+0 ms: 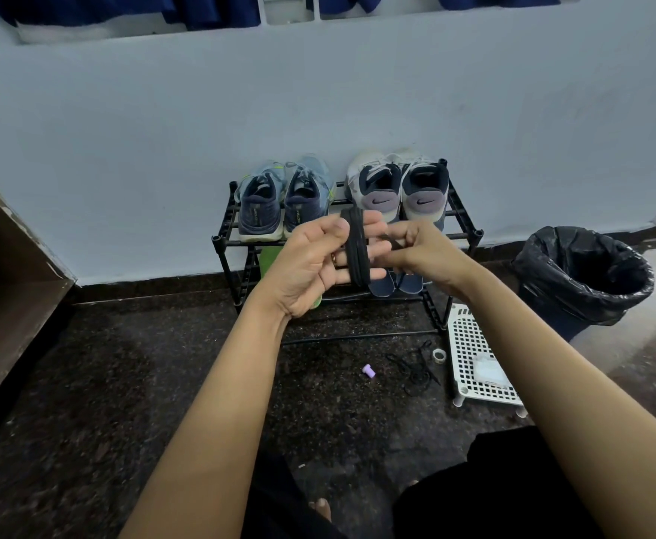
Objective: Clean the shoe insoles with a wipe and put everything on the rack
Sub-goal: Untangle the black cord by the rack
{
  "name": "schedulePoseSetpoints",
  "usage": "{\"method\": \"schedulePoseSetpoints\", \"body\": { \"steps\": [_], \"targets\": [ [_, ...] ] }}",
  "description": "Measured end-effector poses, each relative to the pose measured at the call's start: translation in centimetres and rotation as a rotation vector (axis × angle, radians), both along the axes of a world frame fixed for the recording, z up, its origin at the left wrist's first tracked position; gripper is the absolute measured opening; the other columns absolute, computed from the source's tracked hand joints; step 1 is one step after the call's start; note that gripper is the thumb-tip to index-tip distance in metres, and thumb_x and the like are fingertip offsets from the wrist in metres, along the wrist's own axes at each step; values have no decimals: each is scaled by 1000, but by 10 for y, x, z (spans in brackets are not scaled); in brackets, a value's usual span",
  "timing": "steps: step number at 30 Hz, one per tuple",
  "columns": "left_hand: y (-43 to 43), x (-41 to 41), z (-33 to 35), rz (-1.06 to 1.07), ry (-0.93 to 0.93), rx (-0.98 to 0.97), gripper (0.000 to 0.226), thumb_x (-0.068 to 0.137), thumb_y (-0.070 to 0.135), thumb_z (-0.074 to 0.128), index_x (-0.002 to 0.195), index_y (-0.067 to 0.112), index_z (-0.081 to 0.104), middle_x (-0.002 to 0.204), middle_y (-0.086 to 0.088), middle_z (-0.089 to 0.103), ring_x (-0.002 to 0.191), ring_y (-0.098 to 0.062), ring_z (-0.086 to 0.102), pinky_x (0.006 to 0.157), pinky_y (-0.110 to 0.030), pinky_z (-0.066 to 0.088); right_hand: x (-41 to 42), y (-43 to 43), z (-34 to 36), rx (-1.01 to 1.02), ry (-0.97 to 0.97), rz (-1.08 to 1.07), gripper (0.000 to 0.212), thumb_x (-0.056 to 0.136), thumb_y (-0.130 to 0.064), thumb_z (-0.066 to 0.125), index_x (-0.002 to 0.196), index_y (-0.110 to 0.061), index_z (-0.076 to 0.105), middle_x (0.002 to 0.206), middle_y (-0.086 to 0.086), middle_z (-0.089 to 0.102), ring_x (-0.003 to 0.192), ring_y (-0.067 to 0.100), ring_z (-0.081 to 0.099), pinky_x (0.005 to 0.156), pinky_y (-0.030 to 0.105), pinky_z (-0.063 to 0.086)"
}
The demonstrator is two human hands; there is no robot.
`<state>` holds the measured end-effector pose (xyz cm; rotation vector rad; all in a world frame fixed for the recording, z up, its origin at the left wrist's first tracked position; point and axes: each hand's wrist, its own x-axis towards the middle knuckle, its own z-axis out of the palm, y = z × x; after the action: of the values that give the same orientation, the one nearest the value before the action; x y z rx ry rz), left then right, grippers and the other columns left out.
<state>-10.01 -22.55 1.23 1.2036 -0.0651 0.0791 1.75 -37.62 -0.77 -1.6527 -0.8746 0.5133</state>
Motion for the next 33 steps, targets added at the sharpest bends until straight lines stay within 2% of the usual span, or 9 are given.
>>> {"method": "schedulePoseSetpoints", "body": {
  "steps": [3, 5, 8, 12, 15, 24, 27, 30, 33],
  "targets": [
    [1, 2, -1, 47, -34, -55, 28, 103, 12, 38, 116, 3, 61, 112, -12, 72, 105, -29, 69, 83, -51, 58, -5, -1, -7, -117, 79, 49, 19, 78, -6, 72, 95, 3, 68, 82, 21, 67, 55, 11, 43, 54, 24, 33],
    [2, 3, -1, 92, -50, -69, 28, 103, 11, 39, 117, 2, 61, 114, -12, 71, 107, -30, 68, 84, -51, 57, -8, -2, -10, -236, 135, 110, 15, 81, -8, 71, 92, 2, 69, 88, 16, 71, 63, 14, 51, 58, 25, 36],
    [5, 6, -3, 156, -74, -77, 27, 103, 10, 39, 116, 3, 62, 113, -11, 71, 109, -30, 67, 85, -52, 57, -12, -4, -7, -351, 287, 157, 14, 84, -6, 67, 92, 5, 67, 83, 11, 71, 63, 11, 55, 57, 15, 45],
    [6, 10, -6, 227, -84, -31, 26, 103, 10, 40, 115, 6, 63, 112, -7, 72, 111, -28, 66, 89, -52, 55, -23, -7, 6, -407, 474, 192, 6, 88, -4, 60, 89, 1, 65, 75, 6, 68, 52, 4, 54, 45, 13, 42],
    [7, 12, -10, 275, -69, 53, 26, 104, 12, 41, 118, 7, 62, 115, -6, 70, 114, -26, 65, 91, -50, 54, -30, -9, 17, -372, 507, 165, 5, 87, -4, 61, 88, -2, 66, 83, 10, 68, 53, 5, 55, 47, 14, 44],
    [5, 12, -16, 254, 2, 263, 27, 104, 16, 42, 121, 6, 62, 123, -9, 67, 117, -24, 63, 95, -41, 54, -37, -17, 37, -158, 450, 25, 9, 83, -19, 67, 84, -12, 73, 85, 9, 71, 60, 6, 55, 64, 17, 50],
    [3, 12, -17, 197, 15, 290, 28, 104, 16, 42, 121, 5, 61, 114, -8, 70, 107, -21, 67, 91, -37, 56, -41, -15, 43, -65, 435, -33, 11, 84, -21, 66, 80, -13, 72, 78, 4, 70, 59, 6, 52, 68, 19, 48],
    [2, 12, -18, 148, 33, 304, 21, 103, 17, 45, 107, 11, 64, 98, -4, 73, 102, -20, 68, 95, -46, 53, -42, -11, 49, 34, 453, -112, 13, 87, -21, 63, 81, -12, 71, 67, -2, 68, 54, 4, 50, 68, 19, 50],
    [0, 11, -20, 95, 48, 348, 20, 101, 20, 46, 106, 14, 65, 103, -3, 73, 113, -25, 65, 98, -48, 51, -39, -8, 53, 128, 466, -170, 15, 87, -23, 64, 83, -11, 70, 64, -4, 65, 51, 3, 48, 63, 18, 51]
  ]
}}
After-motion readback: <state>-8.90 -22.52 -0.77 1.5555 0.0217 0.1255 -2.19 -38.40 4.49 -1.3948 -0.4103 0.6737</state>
